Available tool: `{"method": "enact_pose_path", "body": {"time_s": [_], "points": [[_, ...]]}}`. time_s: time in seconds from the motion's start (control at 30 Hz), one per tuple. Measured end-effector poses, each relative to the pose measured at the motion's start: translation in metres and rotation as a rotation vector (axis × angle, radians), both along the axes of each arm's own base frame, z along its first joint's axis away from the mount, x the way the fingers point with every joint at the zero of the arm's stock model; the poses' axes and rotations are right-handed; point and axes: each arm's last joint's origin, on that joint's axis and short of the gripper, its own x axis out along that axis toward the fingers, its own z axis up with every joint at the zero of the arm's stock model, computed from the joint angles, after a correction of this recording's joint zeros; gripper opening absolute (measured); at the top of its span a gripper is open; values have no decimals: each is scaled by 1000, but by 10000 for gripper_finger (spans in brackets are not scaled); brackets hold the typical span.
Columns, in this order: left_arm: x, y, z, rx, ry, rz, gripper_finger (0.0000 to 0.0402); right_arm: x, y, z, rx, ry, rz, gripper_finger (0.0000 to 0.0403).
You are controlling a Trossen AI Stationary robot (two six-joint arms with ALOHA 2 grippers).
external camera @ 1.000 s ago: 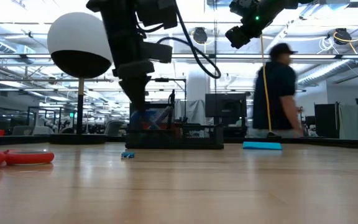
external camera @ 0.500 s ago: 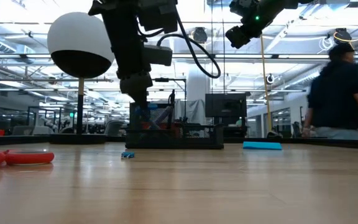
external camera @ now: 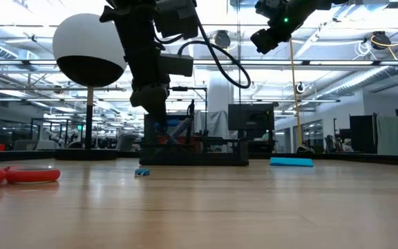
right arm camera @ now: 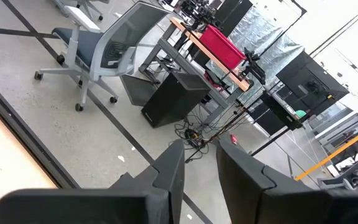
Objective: Pick and place office supplies into organizer
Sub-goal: Put the blue eraser into the black desk organizer, then put the blue binder clip into the black desk organizer
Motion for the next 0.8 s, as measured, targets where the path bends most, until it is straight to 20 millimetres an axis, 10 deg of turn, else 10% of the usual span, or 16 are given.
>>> {"method": "enact_pose_path", "body": {"time_s": [0.8], "points": [[-1, -14, -1, -56, -14, -8, 223, 0, 0, 0, 0, 0, 0, 84]]}}
